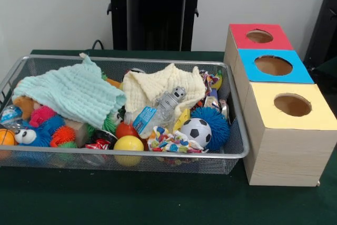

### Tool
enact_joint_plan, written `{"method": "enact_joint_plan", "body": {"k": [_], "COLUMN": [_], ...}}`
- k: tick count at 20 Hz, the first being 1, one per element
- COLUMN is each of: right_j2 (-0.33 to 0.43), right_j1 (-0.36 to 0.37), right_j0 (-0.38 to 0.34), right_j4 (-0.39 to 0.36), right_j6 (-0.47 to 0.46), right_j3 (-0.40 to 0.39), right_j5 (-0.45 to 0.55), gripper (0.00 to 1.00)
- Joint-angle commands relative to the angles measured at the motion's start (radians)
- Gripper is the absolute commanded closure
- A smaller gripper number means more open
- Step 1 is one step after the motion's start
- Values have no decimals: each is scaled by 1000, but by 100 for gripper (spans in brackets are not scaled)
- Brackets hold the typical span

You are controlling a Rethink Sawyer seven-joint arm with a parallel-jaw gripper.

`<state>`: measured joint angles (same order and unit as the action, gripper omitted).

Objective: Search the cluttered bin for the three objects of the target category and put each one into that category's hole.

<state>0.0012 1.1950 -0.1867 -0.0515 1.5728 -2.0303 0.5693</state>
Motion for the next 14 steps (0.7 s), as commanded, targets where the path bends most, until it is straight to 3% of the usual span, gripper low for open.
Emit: {"method": "enact_joint_plan", "body": {"k": [1,6,14], "right_j2": [108,125,132], "right_j1": [-66,-104,-191], "right_j0": [-76,-105,-119], "right_j4": [-84,-114,-195], "right_j6": [-125,-124,-96], "right_j3": [169,214,282], "right_j5": [153,180,145], "gripper": [0,0,0]}}
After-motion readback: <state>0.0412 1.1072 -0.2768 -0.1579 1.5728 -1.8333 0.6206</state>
